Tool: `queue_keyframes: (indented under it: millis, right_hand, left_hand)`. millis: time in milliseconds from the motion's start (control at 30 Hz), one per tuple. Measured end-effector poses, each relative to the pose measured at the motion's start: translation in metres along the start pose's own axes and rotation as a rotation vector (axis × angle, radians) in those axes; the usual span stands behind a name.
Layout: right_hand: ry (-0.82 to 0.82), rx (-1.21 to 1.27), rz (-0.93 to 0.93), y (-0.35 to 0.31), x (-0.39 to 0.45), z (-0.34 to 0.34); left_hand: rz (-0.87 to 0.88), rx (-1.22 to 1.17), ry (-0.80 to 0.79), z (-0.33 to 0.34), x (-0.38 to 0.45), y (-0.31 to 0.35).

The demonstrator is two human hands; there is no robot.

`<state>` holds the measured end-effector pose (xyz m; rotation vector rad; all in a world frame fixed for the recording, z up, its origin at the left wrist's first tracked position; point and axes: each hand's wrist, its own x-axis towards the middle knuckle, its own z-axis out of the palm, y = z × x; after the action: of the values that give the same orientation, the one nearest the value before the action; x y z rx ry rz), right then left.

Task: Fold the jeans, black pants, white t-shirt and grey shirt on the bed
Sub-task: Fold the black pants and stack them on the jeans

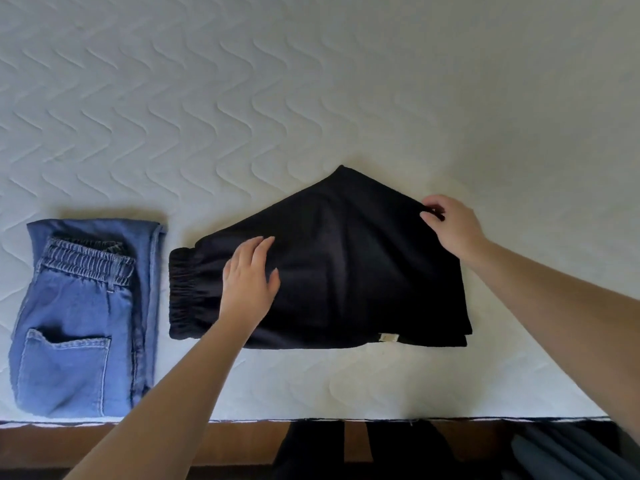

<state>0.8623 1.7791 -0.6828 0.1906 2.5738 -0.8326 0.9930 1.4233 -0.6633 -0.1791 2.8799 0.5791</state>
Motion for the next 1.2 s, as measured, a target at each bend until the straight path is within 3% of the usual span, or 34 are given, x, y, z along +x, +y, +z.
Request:
queue_keyframes:
  millis: [133,300,533,633,767,867,1067,1200]
  right_hand:
    - [-0.022,0.022,0.11,0.044,-0.026,-0.004]
    - [0.044,0.163,0.248,0.071,-0.048,0.004]
    - [-0.023,0.253,0.255,0.076,-0.062,0.016]
    - [-0.005,0.226,0.255,0.077,-0.063,0.018]
    - [0.08,0.162,0.202,0.078,-0.056,0.018]
    - [0.097,0.136,0.157,0.078,-0.048,0.015]
    - [0.074,0.07,0.087,0.075,-0.031,0.01]
    - [0.026,0.058,-0.01,0.065,-0.02,0.004]
  left_hand:
    - [0.233,0.043,-0.11,0.024,0.028,0.059]
    - [0.403,0.061,-0.172,0.05,0.06,0.114]
    - [0.579,0.193,-0.245,0.078,0.111,0.184]
    - [0.569,0.268,-0.34,0.088,0.133,0.209]
    - [0.411,0.343,-0.537,0.09,0.159,0.23]
    - [0.373,0.237,-0.583,0.08,0.166,0.231]
    - [0.365,-0.219,-0.418,0.044,0.138,0.2]
    - [0.46,-0.302,-0.387,0.028,0.119,0.187]
